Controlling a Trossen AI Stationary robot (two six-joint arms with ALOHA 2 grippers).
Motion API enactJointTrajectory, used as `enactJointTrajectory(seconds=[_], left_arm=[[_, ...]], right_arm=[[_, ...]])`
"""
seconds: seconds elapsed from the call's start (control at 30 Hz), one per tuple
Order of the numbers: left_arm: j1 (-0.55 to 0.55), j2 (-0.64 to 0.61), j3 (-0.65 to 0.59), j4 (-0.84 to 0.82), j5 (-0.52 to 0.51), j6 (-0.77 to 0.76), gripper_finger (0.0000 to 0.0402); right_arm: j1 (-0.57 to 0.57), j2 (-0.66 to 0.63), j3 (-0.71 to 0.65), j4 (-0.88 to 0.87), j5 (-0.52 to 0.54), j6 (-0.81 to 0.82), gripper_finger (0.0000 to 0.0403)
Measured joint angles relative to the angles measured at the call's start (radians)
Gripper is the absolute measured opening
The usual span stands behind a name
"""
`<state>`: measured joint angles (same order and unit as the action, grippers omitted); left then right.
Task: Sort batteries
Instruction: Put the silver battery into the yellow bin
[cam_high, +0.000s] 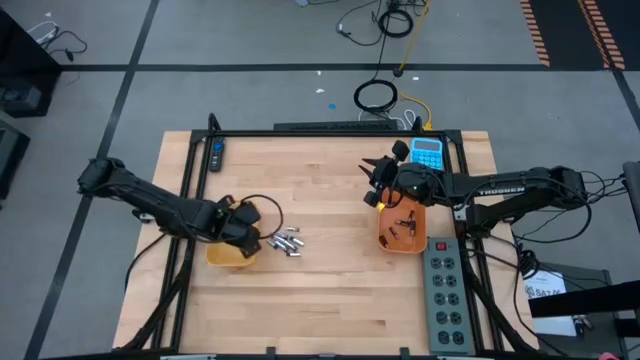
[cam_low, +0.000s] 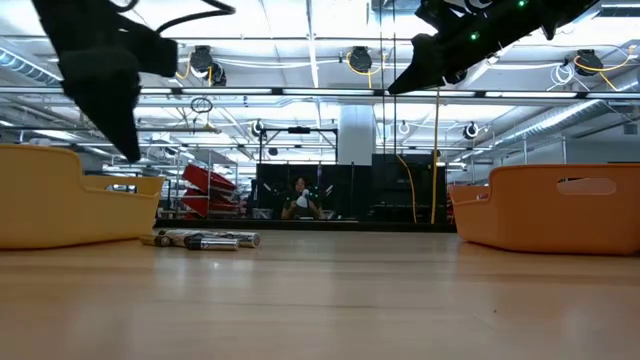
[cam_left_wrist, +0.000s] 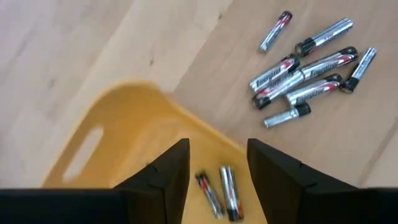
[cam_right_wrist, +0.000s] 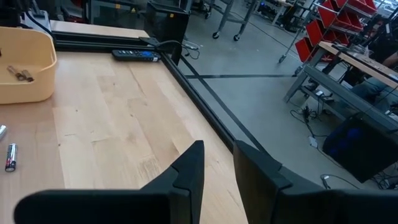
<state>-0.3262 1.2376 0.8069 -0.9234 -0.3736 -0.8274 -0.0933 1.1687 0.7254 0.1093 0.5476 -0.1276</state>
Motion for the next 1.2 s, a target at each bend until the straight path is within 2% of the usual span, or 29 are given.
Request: enactJointTrajectory(seconds=[0.13, 0.27, 0.4, 0.53, 0.8, 1.2], left_arm=[[0.014, 0.095, 0.044, 0.039, -0.020, 0.134, 0.0170], [0.037, 0.214, 0.091, 0.055, 0.005, 0.285, 0.0170], [0.078, 0.304, 0.126, 0.069, 0.080, 0.428, 0.0169], [0.123, 0.349, 0.139, 0.112, 0.145, 0.527, 0.0149], [0.177, 0.375, 0.139, 0.157, 0.238, 0.642, 0.0108], [0.176, 0.441, 0.139, 0.161, 0.257, 0.712, 0.0105]], right_arm=[[0.000, 0.000, 0.000, 0.000, 0.000, 0.000, 0.0080], [0.000, 0.000, 0.000, 0.000, -0.004, 0.000, 0.0080], [0.000, 0.000, 0.000, 0.000, -0.004, 0.000, 0.0080], [0.000, 0.000, 0.000, -0.006, -0.004, -0.004, 0.0080], [0.000, 0.000, 0.000, -0.008, -0.004, -0.015, 0.0080], [0.000, 0.000, 0.000, -0.009, -0.003, -0.016, 0.0080]])
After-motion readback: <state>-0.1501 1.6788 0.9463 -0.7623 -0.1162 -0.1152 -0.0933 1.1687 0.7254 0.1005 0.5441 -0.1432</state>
